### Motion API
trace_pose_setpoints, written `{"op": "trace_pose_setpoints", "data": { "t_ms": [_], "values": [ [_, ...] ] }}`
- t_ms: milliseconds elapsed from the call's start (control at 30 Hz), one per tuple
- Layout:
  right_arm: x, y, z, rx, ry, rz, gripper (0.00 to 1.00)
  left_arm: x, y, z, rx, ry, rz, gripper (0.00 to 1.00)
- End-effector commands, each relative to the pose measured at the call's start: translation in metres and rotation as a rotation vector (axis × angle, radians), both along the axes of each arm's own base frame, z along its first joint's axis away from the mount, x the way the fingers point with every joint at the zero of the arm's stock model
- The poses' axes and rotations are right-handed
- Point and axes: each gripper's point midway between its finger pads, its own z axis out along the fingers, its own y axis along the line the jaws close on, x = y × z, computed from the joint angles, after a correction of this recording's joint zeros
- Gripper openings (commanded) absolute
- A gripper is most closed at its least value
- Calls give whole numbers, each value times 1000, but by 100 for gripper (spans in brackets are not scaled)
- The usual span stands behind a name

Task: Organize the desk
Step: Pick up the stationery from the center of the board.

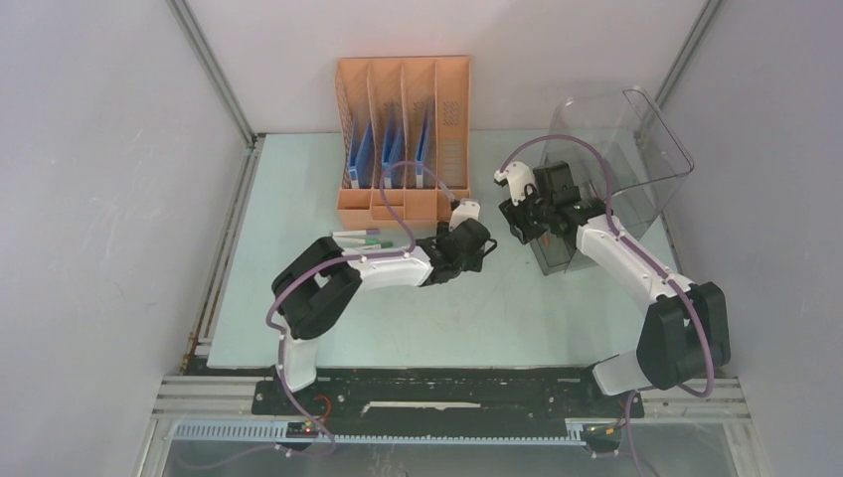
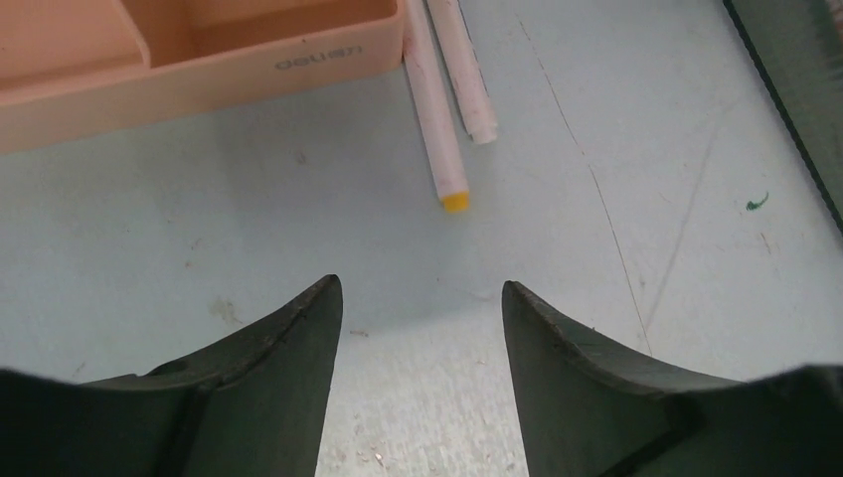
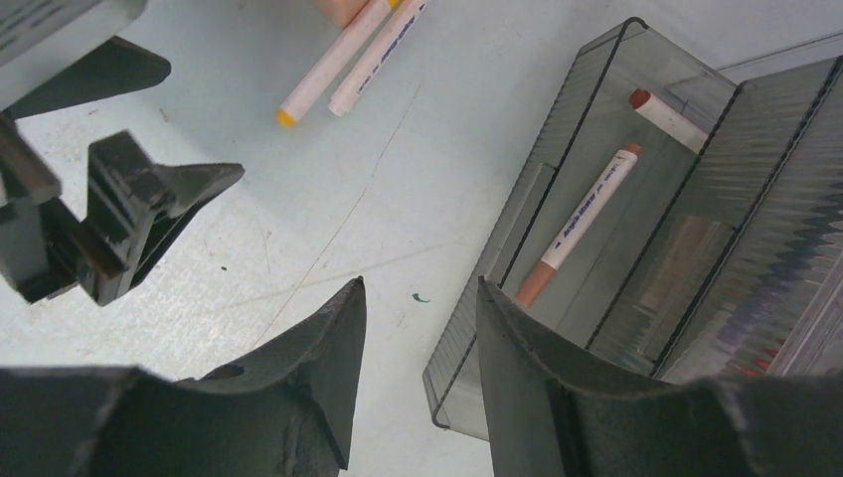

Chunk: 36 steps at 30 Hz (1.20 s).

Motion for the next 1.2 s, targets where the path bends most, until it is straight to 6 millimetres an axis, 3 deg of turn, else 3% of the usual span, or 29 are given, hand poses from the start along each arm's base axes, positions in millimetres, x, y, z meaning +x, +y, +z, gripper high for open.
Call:
{"op": "trace_pose_setpoints", "data": {
  "t_ms": [0, 200, 667, 1167],
  "values": [
    [9, 1, 30, 20, -81, 1, 52, 14, -4, 9, -23, 1, 24, 65],
    [9, 0, 30, 18, -82, -1, 52, 27, -12, 12, -20, 9, 24, 61],
    [9, 0, 33, 18, -90, 2, 52, 46, -20, -7, 49, 41, 63, 49],
    [8, 0, 34, 22, -91, 6, 53, 57, -23, -14, 64, 48, 85, 46]
  ]
}}
